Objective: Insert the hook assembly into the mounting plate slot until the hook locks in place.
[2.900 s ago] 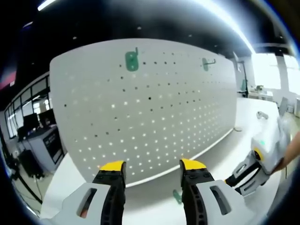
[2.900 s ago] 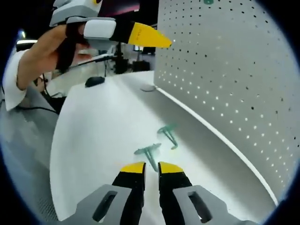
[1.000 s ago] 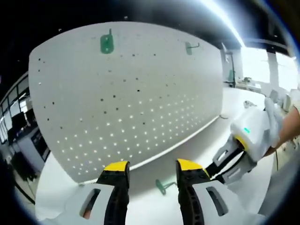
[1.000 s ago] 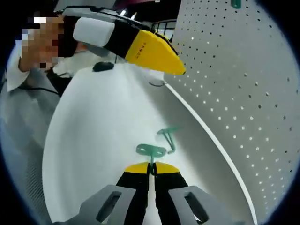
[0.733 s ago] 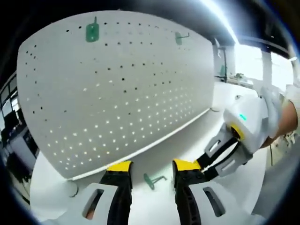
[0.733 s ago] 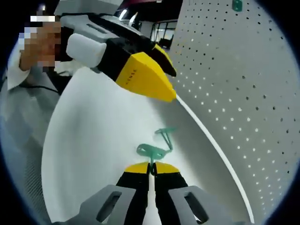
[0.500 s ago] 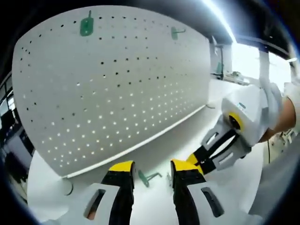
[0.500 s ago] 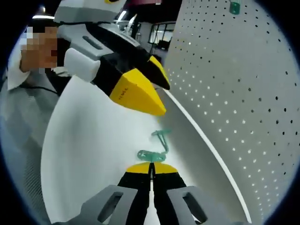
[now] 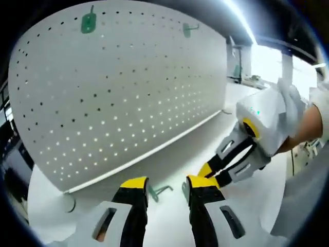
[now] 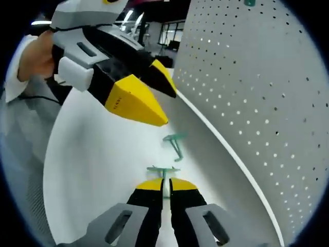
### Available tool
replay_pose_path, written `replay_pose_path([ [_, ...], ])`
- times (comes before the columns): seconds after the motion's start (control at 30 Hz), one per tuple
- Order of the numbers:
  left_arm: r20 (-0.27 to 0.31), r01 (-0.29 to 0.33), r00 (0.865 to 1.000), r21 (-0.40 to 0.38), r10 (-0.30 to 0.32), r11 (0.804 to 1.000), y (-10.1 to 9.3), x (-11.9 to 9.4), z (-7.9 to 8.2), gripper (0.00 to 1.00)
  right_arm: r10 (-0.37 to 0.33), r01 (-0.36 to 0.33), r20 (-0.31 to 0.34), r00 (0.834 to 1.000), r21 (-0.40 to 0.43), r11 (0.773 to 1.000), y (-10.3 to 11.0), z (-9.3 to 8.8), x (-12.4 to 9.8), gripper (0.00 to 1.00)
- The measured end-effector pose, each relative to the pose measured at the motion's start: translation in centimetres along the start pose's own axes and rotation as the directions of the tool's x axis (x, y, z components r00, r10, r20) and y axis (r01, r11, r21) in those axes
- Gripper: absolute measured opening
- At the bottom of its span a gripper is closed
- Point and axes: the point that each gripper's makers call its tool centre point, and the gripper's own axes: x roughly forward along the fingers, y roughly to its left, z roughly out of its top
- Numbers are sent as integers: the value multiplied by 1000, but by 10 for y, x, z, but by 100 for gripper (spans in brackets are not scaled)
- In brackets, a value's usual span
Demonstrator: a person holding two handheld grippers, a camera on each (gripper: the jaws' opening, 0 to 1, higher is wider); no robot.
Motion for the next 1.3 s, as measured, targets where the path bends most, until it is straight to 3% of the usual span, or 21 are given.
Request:
replay_pose_path([
  [0.53,-8,5,1000,1,-5,1000,-1,1,-2,30,13,-12,-24,1000,41,999,4,-5,14,1],
  [0.8,-15,14,1000,2,-14,1000,-4,1,-4,30,-18,18,8,1000,-62,998,3,6,7,1],
  [1.07,-31,32,999,6,-32,999,-9,4,-7,29,-37,41,43,998,-99,994,-1,22,-3,1],
  [1.3,-36,36,999,-6,-36,999,-10,4,-9,24,-47,60,73,996,-195,979,4,40,-10,1],
])
